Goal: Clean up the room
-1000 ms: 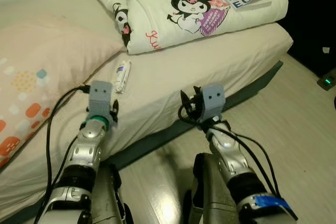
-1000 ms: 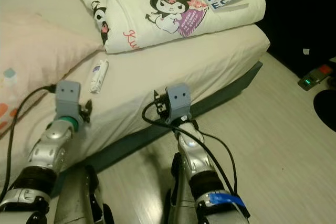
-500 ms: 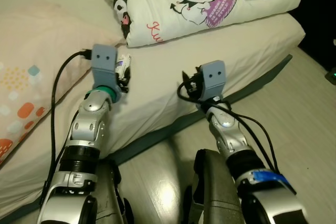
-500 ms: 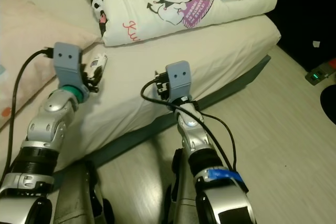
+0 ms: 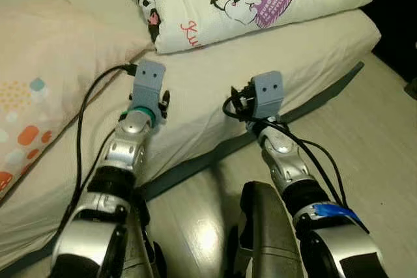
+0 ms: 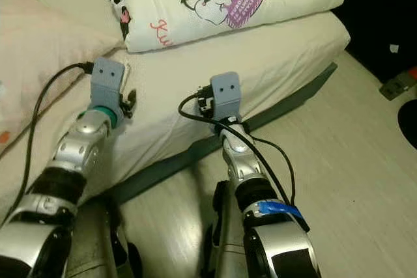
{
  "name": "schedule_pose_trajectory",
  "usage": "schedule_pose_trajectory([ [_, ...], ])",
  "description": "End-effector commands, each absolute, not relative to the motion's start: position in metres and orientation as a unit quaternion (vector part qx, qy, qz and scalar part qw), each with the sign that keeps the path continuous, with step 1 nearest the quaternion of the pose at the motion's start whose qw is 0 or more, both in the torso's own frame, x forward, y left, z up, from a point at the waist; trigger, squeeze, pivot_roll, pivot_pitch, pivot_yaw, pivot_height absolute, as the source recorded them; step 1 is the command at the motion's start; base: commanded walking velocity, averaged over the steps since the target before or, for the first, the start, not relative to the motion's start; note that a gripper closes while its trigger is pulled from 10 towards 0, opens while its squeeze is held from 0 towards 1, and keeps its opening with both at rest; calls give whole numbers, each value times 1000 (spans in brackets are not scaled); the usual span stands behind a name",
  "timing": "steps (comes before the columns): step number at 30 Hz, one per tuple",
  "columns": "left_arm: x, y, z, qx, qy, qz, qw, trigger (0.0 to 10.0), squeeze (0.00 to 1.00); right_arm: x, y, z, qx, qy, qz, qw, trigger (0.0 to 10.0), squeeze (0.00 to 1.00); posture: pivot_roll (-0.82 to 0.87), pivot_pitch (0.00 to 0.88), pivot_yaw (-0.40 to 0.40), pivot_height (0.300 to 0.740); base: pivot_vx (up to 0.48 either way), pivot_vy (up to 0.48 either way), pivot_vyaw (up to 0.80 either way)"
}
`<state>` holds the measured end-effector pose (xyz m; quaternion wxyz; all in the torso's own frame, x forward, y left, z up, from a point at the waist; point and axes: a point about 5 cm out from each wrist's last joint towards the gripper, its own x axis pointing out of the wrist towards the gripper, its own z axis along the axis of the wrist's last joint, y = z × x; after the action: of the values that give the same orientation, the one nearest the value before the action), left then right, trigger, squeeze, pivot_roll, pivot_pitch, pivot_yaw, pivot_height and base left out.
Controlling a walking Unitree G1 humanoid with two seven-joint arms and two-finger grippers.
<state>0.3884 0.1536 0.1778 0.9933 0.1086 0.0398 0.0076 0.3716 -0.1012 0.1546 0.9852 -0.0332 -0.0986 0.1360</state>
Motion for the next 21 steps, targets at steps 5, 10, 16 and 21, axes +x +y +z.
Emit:
schedule_pose_trajectory([
  [5, 387, 175, 165, 133, 71, 27, 988, 10000, 0, 364, -98, 143, -26, -96, 143, 985, 10000, 0, 8, 259, 32, 540, 0, 0, 0],
  [10, 382, 176, 139, 151, 116, 11, 982, 10000, 0, 362, -96, 140, -23, -92, 147, 985, 10000, 0, 5, 263, 29, 540, 0, 0, 0],
  [16, 375, 170, 112, 117, 187, -1, 975, 10000, 0, 361, -96, 139, -25, -88, 149, 985, 10000, 0, 3, 261, 22, 540, 0, 0, 0],
  [21, 376, 164, 109, 102, 204, -8, 974, 9608, 0, 362, -95, 140, -26, -88, 150, 984, 10000, 0, 2, 256, 19, 540, 0, 0, 0],
])
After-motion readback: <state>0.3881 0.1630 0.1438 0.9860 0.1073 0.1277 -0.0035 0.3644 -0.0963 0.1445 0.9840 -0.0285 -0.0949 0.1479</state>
